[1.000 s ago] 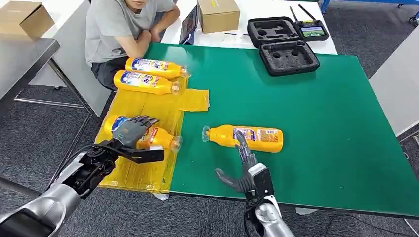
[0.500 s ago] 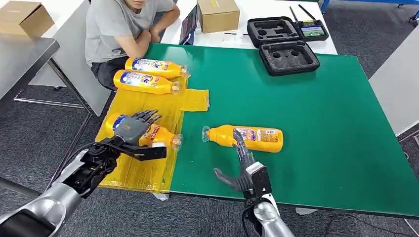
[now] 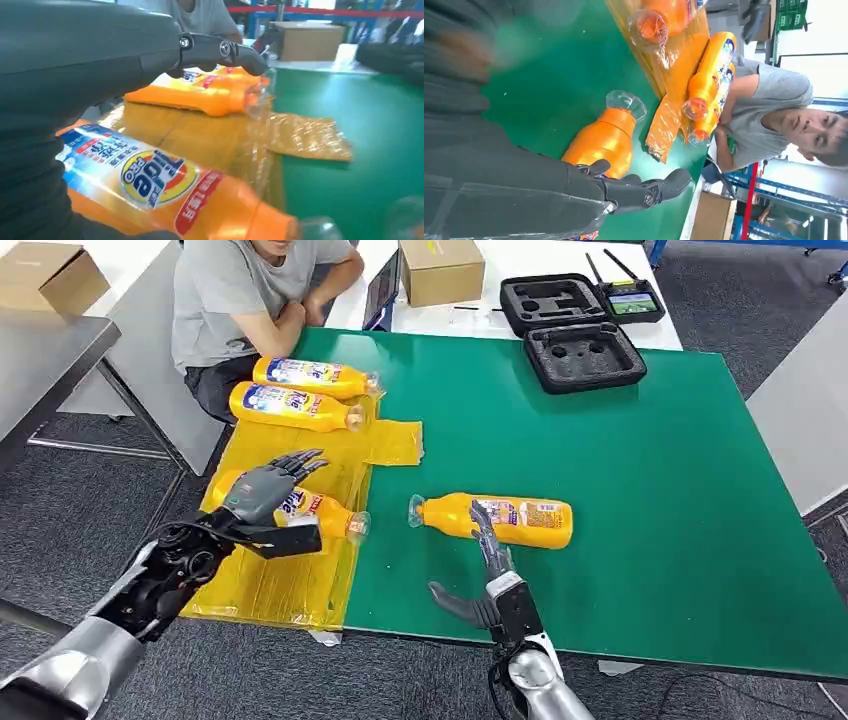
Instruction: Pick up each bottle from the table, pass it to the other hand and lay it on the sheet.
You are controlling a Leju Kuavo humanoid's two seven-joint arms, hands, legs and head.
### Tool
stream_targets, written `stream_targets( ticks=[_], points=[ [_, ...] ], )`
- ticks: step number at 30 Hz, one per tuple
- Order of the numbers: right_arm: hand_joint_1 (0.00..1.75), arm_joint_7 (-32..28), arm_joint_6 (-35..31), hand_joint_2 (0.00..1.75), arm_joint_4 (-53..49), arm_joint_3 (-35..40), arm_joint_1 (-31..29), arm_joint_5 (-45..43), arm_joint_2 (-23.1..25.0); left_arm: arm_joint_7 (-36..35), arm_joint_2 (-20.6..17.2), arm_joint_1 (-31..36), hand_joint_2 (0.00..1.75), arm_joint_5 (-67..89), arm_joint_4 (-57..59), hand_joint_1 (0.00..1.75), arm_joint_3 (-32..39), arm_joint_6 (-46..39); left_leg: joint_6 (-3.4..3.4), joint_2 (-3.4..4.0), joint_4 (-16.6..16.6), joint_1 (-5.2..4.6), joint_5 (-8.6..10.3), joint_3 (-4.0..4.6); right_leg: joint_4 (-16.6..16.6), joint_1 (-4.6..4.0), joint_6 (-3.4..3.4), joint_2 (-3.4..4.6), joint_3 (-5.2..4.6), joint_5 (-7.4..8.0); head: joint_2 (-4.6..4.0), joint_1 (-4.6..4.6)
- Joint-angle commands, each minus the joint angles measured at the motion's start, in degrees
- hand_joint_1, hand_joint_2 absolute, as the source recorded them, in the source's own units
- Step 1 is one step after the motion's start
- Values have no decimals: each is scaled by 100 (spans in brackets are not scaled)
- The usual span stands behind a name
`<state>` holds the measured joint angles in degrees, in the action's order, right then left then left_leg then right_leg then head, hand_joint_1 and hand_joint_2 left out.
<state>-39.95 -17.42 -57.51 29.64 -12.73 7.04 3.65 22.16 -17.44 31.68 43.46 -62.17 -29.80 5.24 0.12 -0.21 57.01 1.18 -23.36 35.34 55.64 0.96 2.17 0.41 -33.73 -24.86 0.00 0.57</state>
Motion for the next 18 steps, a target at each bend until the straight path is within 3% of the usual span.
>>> stream_targets(
  ticks=[1,8,9,11,12,15,17,18],
  points=[
    [0,-5,80,175,114,280,-293,-37,-153,591,-788,-506,175,-1307,-1273,0,827,548,6,35,7,1,-22,-33,3,-4,-10,29,23,-10,0,2],
    [0,-5,-100,175,6,409,-320,55,-171,834,-806,-737,175,-1620,-1498,0,988,766,6,38,3,-1,-22,-35,1,-2,-11,33,23,-10,0,0],
    [0,-5,-1155,175,138,902,-502,556,-297,1025,-784,-874,175,-1846,-1456,0,964,909,6,33,1,-3,-17,-26,0,1,-8,29,16,-7,0,0],
    [0,-5,-2024,175,679,1118,-748,1292,-341,1265,-590,-973,175,-2067,-1242,0,940,930,9,18,1,-2,-18,-37,-1,-1,-10,12,32,-13,0,0],
    [0,-5,-2258,175,981,745,-823,2177,-242,1474,-386,-1056,175,-2178,-1086,0,914,930,8,10,0,-2,-12,-31,-3,0,-8,5,29,-10,-2,2],
    [0,193,-2258,175,1050,-849,-899,4633,-80,1784,414,-1548,175,-2052,-969,0,812,610,9,-5,-19,-12,1,-35,-17,10,-3,-9,35,-3,0,0],
    [0,427,-2258,175,1126,-1103,-1145,5137,-315,1784,884,-1887,175,-2113,-1122,0,741,554,15,-16,-25,-22,3,-43,-23,20,0,-20,43,-6,0,2],
    [0,351,-2258,175,1236,-1084,-1248,5009,-378,1779,941,-1944,175,-2062,-1184,0,702,522,19,-15,-24,-20,-5,-61,-28,17,-2,-20,63,-10,0,2]
  ],
)
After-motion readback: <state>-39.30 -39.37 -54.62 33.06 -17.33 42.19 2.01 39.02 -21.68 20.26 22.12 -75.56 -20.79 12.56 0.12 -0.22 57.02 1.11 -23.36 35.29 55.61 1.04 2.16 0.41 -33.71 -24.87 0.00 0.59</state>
